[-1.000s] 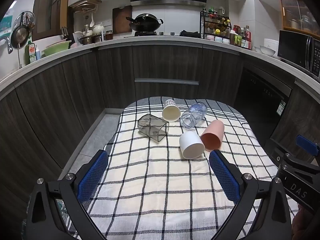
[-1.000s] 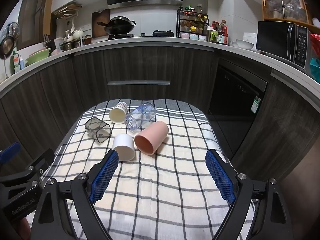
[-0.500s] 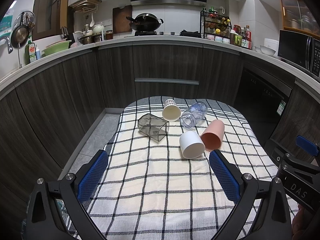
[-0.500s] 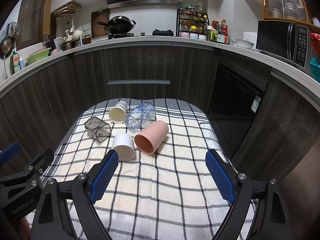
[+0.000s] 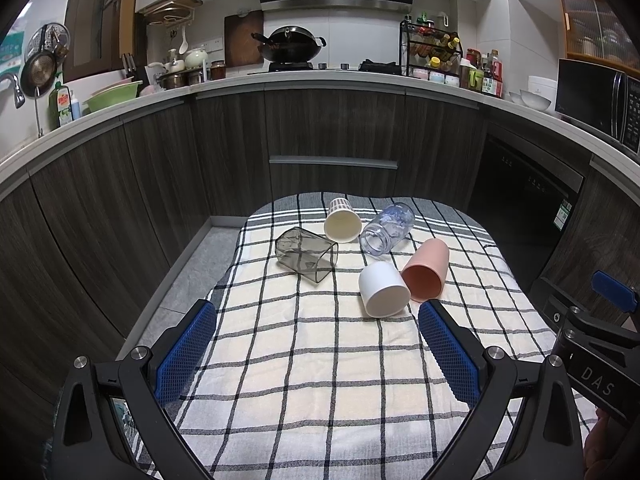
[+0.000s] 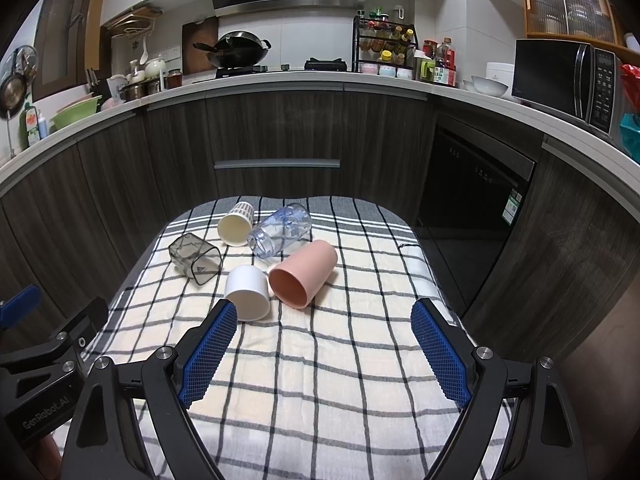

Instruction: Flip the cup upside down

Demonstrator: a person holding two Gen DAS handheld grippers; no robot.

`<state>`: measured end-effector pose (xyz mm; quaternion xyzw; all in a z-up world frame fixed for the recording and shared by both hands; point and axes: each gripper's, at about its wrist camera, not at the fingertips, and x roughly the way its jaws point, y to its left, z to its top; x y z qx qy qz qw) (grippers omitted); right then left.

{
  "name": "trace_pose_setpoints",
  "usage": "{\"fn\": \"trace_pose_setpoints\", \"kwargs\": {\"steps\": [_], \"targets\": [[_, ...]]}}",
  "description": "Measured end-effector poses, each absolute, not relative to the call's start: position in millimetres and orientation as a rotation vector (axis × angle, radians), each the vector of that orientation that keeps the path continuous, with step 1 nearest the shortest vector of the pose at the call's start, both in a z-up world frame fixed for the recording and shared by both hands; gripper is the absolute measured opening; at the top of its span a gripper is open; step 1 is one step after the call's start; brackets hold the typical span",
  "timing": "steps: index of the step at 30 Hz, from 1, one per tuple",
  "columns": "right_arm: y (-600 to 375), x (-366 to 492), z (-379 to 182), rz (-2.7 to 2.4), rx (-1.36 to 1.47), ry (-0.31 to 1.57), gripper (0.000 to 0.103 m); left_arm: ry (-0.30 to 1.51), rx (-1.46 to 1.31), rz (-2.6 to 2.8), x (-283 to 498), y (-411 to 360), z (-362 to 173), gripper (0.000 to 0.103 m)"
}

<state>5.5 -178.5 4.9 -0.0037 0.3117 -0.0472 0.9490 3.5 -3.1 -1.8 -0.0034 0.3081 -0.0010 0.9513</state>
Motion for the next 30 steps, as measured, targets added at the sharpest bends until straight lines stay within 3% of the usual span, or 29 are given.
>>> {"fn": "trace_pose_setpoints", "kwargs": {"steps": [30], "targets": [[-163.3,44.2,4.3,-0.057,-0.047,0.662,0.089,0.686,-0.047,0.013,39.9,10.6,-16.0,0.103]]}}
